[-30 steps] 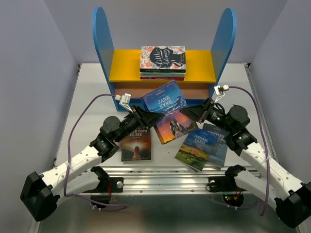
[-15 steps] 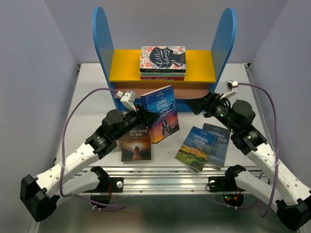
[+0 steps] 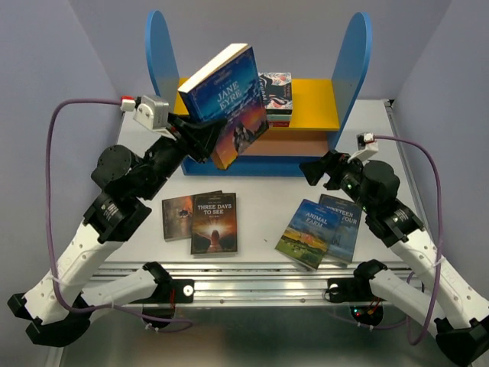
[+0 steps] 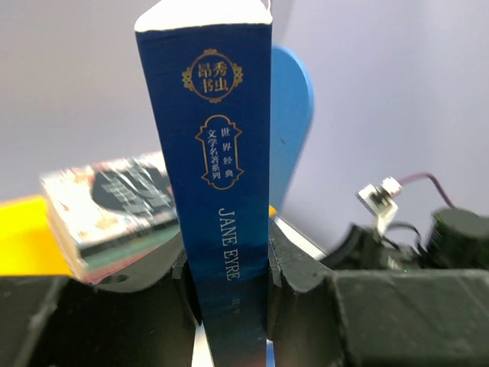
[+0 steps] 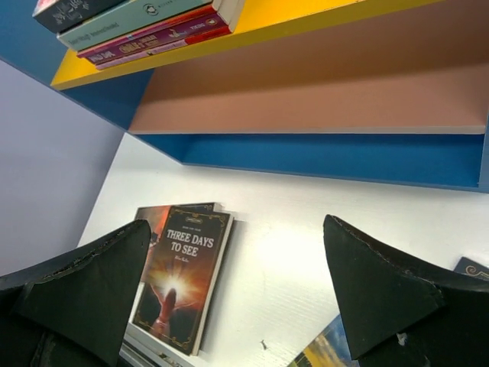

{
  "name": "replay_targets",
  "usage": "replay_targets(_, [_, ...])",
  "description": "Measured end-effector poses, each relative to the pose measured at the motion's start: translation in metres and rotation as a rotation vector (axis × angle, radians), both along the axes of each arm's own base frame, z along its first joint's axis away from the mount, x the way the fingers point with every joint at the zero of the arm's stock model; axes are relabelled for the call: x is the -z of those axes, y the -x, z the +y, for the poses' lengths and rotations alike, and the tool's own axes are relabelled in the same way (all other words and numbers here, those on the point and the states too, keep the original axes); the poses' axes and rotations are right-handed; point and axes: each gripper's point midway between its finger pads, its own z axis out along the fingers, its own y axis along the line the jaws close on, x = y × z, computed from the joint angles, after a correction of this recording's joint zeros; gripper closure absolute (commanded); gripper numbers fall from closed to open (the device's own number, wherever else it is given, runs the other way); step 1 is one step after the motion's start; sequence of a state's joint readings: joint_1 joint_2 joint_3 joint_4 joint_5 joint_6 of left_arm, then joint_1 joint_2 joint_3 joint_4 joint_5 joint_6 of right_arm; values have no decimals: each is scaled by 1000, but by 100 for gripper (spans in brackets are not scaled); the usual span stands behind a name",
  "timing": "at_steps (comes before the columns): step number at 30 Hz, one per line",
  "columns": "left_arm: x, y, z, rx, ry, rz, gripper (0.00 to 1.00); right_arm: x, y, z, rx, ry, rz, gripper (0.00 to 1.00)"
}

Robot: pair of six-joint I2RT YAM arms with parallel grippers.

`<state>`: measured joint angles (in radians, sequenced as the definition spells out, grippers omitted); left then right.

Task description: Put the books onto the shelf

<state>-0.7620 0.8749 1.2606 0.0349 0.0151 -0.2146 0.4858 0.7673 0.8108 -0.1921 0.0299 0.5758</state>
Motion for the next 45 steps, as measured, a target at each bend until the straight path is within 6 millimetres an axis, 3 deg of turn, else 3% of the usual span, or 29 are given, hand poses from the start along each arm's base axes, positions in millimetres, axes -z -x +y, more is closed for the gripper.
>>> replay_targets(5, [-50, -26, 8, -147, -59, -139, 100, 6, -1, 1, -21, 60, -5, 0])
replay_targets(9, [-67, -59, 5, -272, -122, -190, 100, 3, -4, 1, -26, 90, -13, 0])
replay_targets(20, [-52, -143, 22, -624, -295, -219, 100, 0, -12, 4, -33, 134, -14, 0])
replay_targets(27, [-45, -184, 56, -758, -276, -206, 100, 8, -15, 5, -38, 156, 4, 0])
replay_targets(33, [-24, -208, 88, -843, -245, -172, 100, 8, -15, 4, -37, 158, 4, 0])
replay_targets(41, [51, -229, 74, -786, -298, -83, 100, 10, -15, 3, -30, 164, 10, 0])
replay_targets(45, [66, -236, 70, -777, -311, -57, 100, 10, -14, 1, -27, 169, 11, 0])
